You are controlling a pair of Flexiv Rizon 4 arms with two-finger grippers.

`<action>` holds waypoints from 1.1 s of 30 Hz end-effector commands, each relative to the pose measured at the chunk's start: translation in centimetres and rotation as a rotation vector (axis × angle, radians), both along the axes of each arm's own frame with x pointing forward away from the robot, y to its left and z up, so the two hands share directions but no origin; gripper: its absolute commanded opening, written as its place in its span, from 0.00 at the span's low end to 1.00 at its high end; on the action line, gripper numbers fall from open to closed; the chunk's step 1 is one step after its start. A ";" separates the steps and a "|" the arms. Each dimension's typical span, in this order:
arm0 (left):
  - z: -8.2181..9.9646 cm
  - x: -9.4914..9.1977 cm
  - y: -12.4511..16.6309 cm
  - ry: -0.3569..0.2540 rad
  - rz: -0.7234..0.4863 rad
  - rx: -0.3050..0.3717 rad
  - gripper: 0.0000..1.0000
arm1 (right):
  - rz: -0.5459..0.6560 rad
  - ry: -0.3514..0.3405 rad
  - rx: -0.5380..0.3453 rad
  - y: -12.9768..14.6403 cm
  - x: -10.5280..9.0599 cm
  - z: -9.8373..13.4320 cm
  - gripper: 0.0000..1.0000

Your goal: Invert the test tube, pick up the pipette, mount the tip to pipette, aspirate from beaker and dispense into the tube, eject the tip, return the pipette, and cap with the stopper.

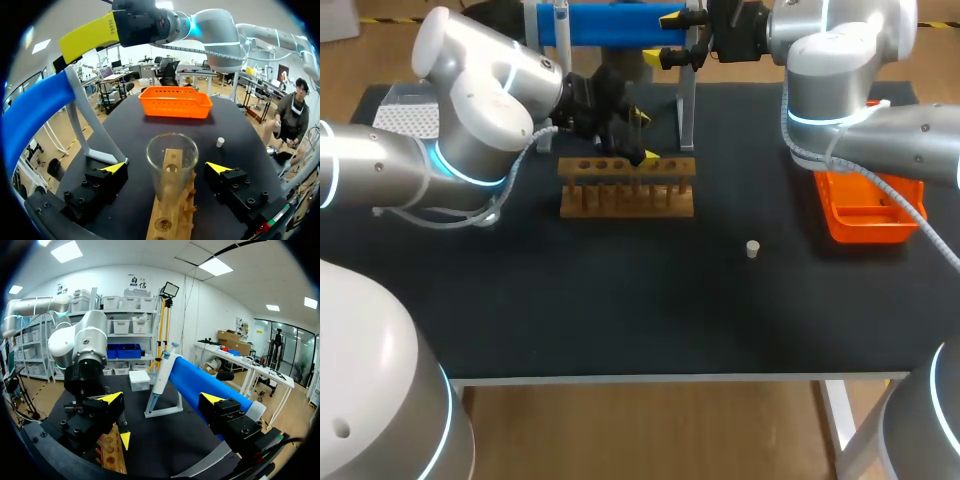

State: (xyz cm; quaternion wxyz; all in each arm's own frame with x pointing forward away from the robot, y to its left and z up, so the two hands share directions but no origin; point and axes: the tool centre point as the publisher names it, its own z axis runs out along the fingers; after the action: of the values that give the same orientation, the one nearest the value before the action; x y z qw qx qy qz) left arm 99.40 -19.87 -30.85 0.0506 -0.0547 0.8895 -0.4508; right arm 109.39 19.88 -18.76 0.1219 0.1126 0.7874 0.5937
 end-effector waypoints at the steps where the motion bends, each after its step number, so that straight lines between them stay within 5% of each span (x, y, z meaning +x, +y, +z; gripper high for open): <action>1: -0.2 0.3 -0.3 0.002 0.004 0.007 1.00 | 0.001 0.000 -0.001 0.0 0.1 0.0 1.00; 33: -0.1 -0.6 0.2 0.007 0.045 0.016 1.00 | 0.001 0.000 -0.001 0.0 0.1 0.0 1.00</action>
State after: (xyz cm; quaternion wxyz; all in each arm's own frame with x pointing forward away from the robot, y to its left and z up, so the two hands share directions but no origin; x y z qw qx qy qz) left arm 98.90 -19.79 -31.03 0.0585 -0.0760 0.8918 -0.4422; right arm 109.39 19.88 -18.76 0.1219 0.1126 0.7874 0.5937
